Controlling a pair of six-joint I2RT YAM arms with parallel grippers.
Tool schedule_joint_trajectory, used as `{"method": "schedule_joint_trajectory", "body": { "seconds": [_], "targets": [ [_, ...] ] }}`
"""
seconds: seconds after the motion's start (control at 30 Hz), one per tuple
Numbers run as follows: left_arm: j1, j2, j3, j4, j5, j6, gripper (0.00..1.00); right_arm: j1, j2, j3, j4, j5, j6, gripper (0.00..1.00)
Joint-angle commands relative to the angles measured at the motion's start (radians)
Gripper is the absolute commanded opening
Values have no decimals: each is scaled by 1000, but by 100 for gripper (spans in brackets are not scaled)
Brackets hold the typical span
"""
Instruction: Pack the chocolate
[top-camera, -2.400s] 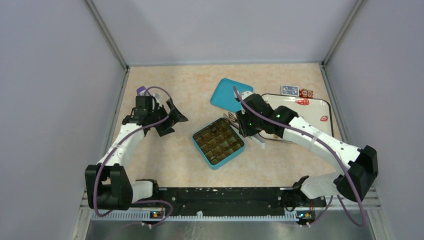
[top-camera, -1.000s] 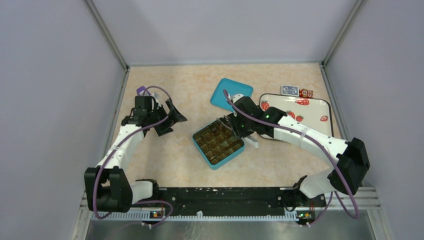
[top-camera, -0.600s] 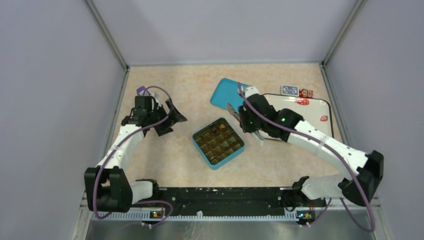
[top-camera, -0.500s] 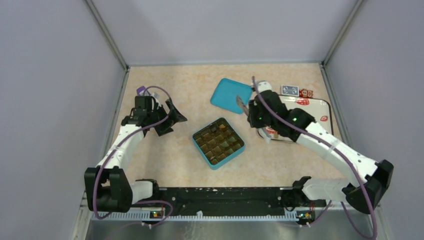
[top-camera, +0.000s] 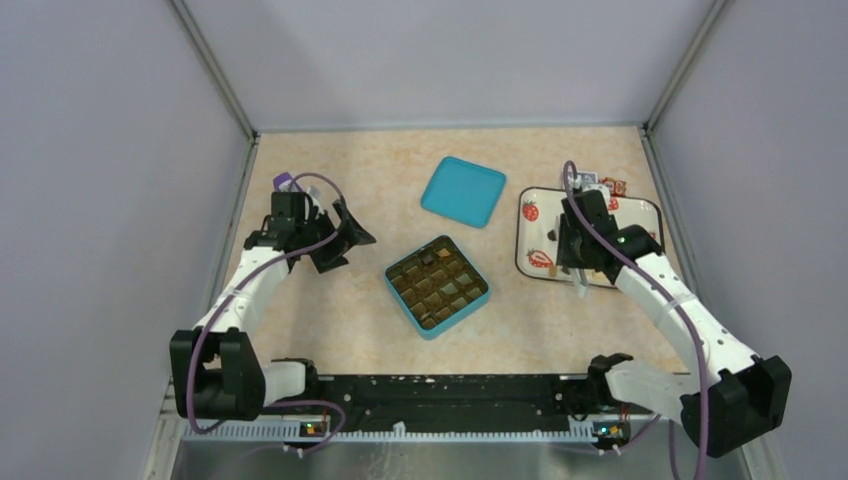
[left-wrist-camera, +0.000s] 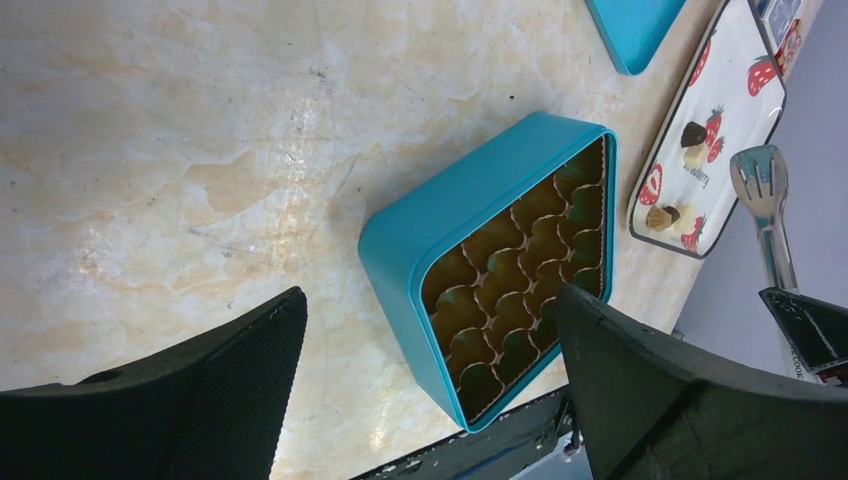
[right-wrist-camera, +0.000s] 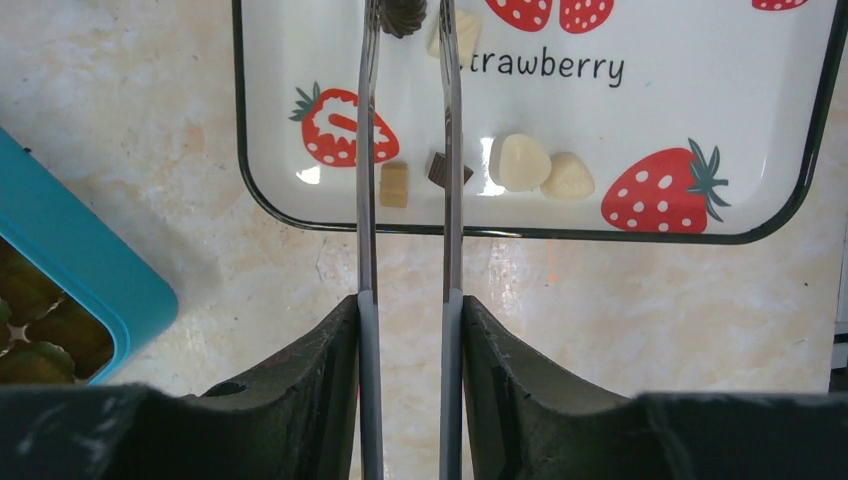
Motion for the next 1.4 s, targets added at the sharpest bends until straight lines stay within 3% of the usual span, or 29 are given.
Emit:
{"method": "schedule_joint_trajectory", "body": {
  "seconds": [0.0,0.47,1.37],
  "targets": [
    [3,4,37,21,16,5,97,-12,20,24,28,18,-24,39],
    [4,20,29,35,24,7,97,-11,113,26,101,-40,-47,40],
    [4,41,44,21,-2,27,97,-14,270,31,197,0,-42,41]
  ]
}}
